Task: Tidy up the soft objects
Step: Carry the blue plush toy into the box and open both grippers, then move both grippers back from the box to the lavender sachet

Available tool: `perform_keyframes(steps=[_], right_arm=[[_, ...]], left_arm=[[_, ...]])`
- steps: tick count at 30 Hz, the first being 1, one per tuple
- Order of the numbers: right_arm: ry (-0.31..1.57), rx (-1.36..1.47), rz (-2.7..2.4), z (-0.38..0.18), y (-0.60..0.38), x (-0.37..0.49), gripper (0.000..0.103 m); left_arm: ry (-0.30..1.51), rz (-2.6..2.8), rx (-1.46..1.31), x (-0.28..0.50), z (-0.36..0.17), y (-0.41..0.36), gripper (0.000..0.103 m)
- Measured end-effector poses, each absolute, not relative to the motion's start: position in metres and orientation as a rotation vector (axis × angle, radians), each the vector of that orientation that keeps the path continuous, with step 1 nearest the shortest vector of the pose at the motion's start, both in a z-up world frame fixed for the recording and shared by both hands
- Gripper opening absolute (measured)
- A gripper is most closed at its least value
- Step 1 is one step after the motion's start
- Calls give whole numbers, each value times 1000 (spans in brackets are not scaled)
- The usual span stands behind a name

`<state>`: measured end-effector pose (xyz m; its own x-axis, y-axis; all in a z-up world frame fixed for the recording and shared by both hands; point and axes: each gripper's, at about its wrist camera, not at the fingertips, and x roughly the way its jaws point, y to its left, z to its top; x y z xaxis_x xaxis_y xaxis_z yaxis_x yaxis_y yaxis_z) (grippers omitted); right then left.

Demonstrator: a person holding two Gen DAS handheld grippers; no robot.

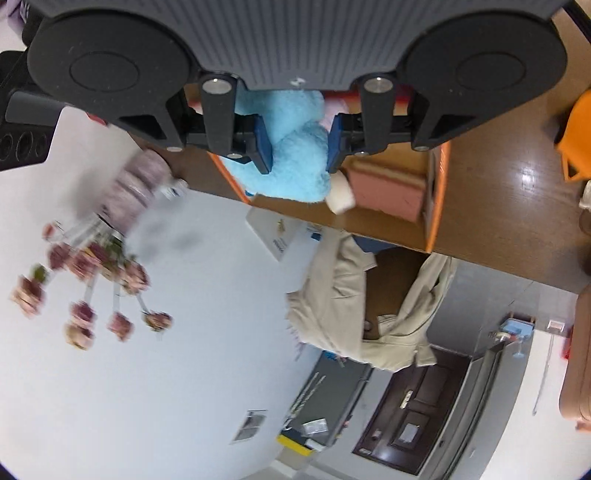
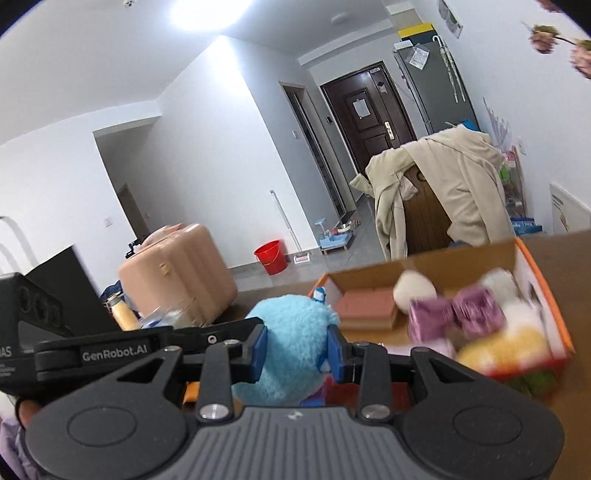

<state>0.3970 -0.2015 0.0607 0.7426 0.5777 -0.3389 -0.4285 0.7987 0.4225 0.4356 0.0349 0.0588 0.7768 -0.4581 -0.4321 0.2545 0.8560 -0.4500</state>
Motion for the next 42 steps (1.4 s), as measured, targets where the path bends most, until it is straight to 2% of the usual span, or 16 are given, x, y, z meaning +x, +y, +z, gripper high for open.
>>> perform_keyframes(steps=[6,13,15,16,19,24,27,30,32,34,37,42], right_arm=[[592,372,544,26,-178,486,33],[735,341,522,-19,-157,525,33],[788,322,510,-31,-154,530,20],[821,312,513,-36,-152,532,17],[854,286,526,-38,-149,530,19],[749,260,503,4,-165,501,30],[671,223,483,35,-182,478,34],[601,172,451,64,-201,450,42],[559,131,426,77,-215,427,48],[532,101,408,86,-230,408,54],[500,86,383,97,-254,376,56],[440,76,377,107,-277,326,62]], left_arm=[[673,-316,-364,501,18,49,31],[707,-285,-348,508,-6,59,34],[697,-296,-341,504,-2,57,36],[697,-298,-329,502,0,55,36],[704,-285,-298,495,5,50,37],[670,-263,-264,467,32,50,38],[625,-248,-218,442,53,46,45],[569,-234,-167,407,72,44,54],[528,-219,-140,381,84,43,69],[482,-203,-112,354,93,40,75],[432,-190,-72,316,101,33,83],[401,-170,-49,264,100,15,88]])
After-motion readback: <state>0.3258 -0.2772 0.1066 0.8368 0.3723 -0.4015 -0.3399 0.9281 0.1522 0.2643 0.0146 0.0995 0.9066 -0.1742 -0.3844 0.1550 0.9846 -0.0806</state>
